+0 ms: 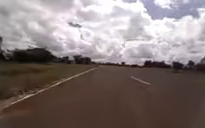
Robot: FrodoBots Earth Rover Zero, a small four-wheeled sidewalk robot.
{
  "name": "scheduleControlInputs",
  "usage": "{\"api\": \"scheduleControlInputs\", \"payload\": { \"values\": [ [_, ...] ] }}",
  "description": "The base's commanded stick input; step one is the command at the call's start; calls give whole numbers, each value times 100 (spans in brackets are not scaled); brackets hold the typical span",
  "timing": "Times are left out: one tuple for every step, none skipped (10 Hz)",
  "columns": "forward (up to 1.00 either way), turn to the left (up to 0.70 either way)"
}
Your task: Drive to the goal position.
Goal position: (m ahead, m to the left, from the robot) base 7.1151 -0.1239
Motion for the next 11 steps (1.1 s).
{"api": "scheduleControlInputs", "payload": {
  "values": [
    [100,0],
    [100,0],
    [100,0],
    [100,0],
    [100,0],
    [100,0],
    [100,0],
    [100,0],
    [100,0],
    [100,0],
    [100,0]
  ]
}}
